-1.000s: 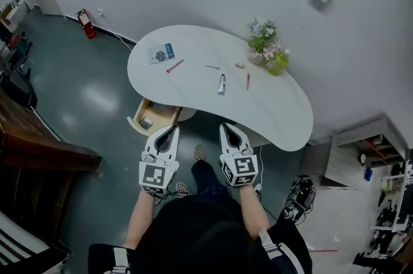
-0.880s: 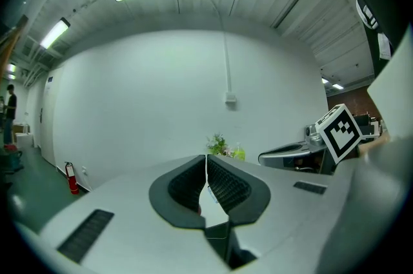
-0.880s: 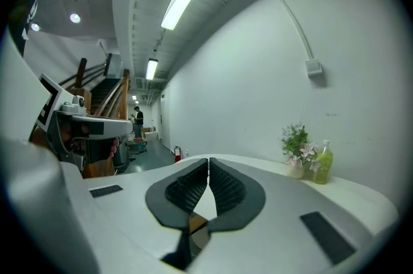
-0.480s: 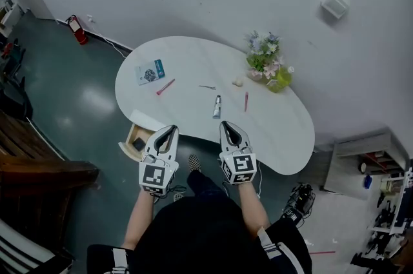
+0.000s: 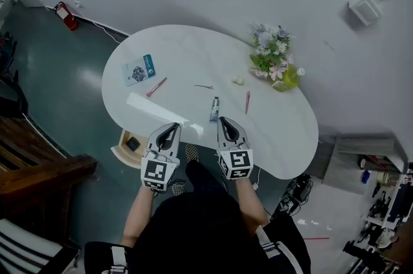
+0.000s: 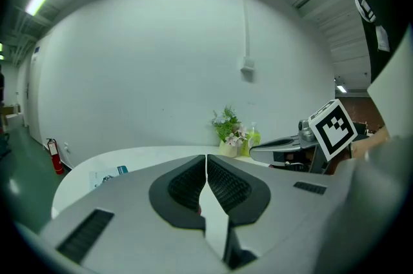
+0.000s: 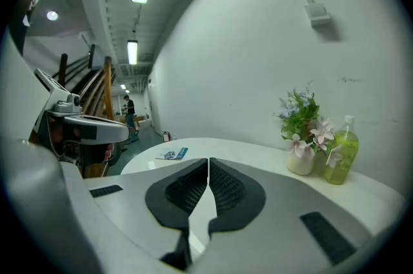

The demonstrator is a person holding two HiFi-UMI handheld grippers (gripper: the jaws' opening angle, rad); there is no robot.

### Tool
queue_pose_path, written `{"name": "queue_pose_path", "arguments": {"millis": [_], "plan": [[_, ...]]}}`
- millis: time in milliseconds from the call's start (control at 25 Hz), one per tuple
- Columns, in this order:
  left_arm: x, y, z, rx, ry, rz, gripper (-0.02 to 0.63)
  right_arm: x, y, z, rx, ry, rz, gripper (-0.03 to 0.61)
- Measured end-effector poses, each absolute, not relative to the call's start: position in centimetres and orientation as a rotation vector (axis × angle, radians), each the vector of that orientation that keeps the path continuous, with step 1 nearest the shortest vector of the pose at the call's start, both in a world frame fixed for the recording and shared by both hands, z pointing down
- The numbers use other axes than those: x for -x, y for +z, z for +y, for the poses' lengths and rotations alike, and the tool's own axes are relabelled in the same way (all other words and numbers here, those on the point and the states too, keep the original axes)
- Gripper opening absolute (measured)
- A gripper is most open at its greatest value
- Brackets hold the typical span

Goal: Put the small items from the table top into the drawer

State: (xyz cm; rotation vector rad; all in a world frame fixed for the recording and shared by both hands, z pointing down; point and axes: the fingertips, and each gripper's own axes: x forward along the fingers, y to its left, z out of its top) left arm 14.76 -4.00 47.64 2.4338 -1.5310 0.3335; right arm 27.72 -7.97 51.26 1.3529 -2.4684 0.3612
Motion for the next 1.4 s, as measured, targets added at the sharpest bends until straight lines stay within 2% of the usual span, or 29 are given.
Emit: {"name": "queue_pose_path", "arguments": {"millis": [520, 1000, 1040, 1120, 1400], "plan": [[-17.2, 55.5, -8.4, -2.37, 0.448, -1.386, 0.022, -29.1, 59.9, -11.0, -1.322, 0.529, -2.353, 0.032], [-17.7, 57.3, -9.7, -2.305, 0.511, -1.397, 0.021, -29.0, 63.0, -13.7, -1.322, 0.556, -2.329, 0.035], [-17.7, 57.4, -9.8, -2.296, 0.517, -1.402, 0.021, -28.9, 63.4, -14.0, -1.314, 0.58, -2.325, 0.045], [-17.7, 57.5, -9.9, -2.282, 0.522, -1.408, 0.022, -28.6, 64.4, -14.5, -1.279, 0.641, -2.32, 0.154], [-17.5, 57.7, -10.7, -2.25, 0.524, -1.432, 0.021, -28.2, 67.5, -15.8, -1.211, 0.74, -2.251, 0.19]]}}
